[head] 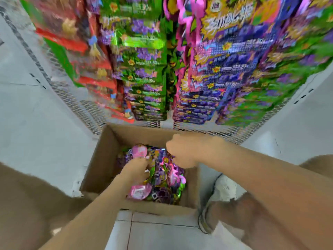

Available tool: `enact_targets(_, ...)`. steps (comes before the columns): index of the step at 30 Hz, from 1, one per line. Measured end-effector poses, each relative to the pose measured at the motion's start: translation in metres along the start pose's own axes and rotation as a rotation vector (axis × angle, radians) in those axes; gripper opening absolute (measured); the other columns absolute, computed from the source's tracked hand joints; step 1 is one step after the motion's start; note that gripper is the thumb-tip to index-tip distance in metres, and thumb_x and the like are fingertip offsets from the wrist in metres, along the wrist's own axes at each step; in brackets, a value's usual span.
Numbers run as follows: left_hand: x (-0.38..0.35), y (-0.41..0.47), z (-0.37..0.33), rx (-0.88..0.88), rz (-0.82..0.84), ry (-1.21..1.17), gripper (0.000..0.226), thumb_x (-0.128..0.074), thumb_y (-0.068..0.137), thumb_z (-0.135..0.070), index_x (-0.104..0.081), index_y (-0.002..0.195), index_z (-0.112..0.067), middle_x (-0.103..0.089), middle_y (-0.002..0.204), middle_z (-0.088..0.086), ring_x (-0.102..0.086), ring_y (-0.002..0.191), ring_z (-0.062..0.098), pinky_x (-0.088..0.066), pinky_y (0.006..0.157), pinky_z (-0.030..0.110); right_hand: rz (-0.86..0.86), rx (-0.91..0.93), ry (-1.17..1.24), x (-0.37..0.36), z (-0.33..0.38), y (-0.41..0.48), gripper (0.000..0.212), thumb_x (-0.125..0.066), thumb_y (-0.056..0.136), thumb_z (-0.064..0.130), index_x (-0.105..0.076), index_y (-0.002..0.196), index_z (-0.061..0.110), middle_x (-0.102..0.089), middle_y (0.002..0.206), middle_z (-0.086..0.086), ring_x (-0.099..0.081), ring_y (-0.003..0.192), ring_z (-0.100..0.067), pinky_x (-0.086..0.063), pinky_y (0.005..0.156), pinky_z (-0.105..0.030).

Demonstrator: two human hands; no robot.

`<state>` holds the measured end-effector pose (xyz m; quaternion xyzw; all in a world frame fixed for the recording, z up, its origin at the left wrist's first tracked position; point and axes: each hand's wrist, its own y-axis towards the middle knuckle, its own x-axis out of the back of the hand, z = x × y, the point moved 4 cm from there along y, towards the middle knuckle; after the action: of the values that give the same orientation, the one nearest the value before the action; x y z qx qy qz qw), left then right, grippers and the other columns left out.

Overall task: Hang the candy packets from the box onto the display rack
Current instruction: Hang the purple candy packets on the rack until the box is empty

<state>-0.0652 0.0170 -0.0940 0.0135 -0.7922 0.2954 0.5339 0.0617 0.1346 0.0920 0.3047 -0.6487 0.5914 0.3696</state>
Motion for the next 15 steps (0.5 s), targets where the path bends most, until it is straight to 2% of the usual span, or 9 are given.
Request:
enact_targets(2,-0.030,0.009,0.009,0.059,0.009,-0.086,0.037,-0.059,0.097,-0.016,-0.063,0.134,-0.013,-0.066,0.130,0.018,-0.061,0.121,0.039,-0.050,0.091,0.043,0.030,0.003,0.013,-0.005,-0.001,0.017,0.009,-0.055,0.101,0.022,-0.054,0.099,0.013,-0.058,0.105,-0.015,-0.055,0.070,-0.030,-0.043,0.059,-0.033)
enact_targets(4,-0.053,0.016,0.016,0.151,0.009,-0.137,0.037,-0.060,0.098,-0.014,-0.055,0.134,-0.007,-0.057,0.134,0.024,-0.060,0.118,0.046,-0.051,0.090,0.047,0.064,-0.011,0.035,-0.010,-0.005,0.035,0.018,-0.054,0.101,0.019,-0.047,0.085,0.013,-0.053,0.095,-0.011,-0.049,0.062,-0.024,-0.042,0.057,-0.033)
enact_targets(5,-0.064,0.021,0.021,0.209,0.013,-0.154,0.039,-0.065,0.098,-0.017,-0.051,0.133,-0.008,-0.050,0.138,0.023,-0.060,0.116,0.048,-0.052,0.091,0.050,0.088,-0.017,0.036,-0.013,-0.007,0.045,0.024,-0.054,0.101,0.018,-0.045,0.080,0.014,-0.052,0.092,-0.008,-0.047,0.060,-0.020,-0.041,0.055,-0.032)
enact_targets(7,-0.086,0.031,0.030,0.282,0.046,-0.186,0.057,-0.079,0.092,-0.027,-0.043,0.134,-0.012,-0.035,0.145,0.021,-0.061,0.111,0.051,-0.053,0.090,0.054,0.104,-0.027,0.033,-0.015,-0.012,0.064,0.027,-0.054,0.101,0.017,-0.044,0.076,0.015,-0.055,0.088,-0.007,-0.049,0.061,-0.017,-0.041,0.053,-0.031)
enact_targets(9,-0.098,0.040,0.034,0.280,0.066,-0.152,0.069,-0.086,0.085,-0.026,-0.039,0.134,-0.014,-0.031,0.146,0.020,-0.064,0.106,0.050,-0.054,0.081,0.051,0.126,-0.044,0.015,-0.014,-0.014,0.079,0.028,-0.054,0.101,0.016,-0.042,0.075,0.016,-0.051,0.083,-0.004,-0.051,0.061,-0.017,-0.040,0.050,-0.029)
enact_targets(12,-0.093,0.045,0.033,0.252,0.031,-0.037,0.058,-0.083,0.088,-0.018,-0.045,0.131,-0.013,-0.040,0.142,0.019,-0.068,0.101,0.043,-0.047,0.068,0.044,0.166,-0.046,0.004,-0.006,-0.014,0.092,0.033,-0.054,0.101,0.011,-0.037,0.074,0.019,-0.047,0.081,-0.002,-0.050,0.061,-0.017,-0.039,0.047,-0.030)
enact_targets(15,-0.078,0.045,0.032,0.184,-0.006,0.082,0.032,-0.066,0.099,-0.030,-0.057,0.126,-0.014,-0.059,0.126,0.014,-0.069,0.103,0.040,-0.049,0.073,0.044,0.166,-0.114,0.078,0.007,-0.013,0.100,0.028,-0.055,0.099,0.009,-0.041,0.076,0.015,-0.046,0.083,-0.004,-0.051,0.062,-0.020,-0.046,0.054,-0.033)
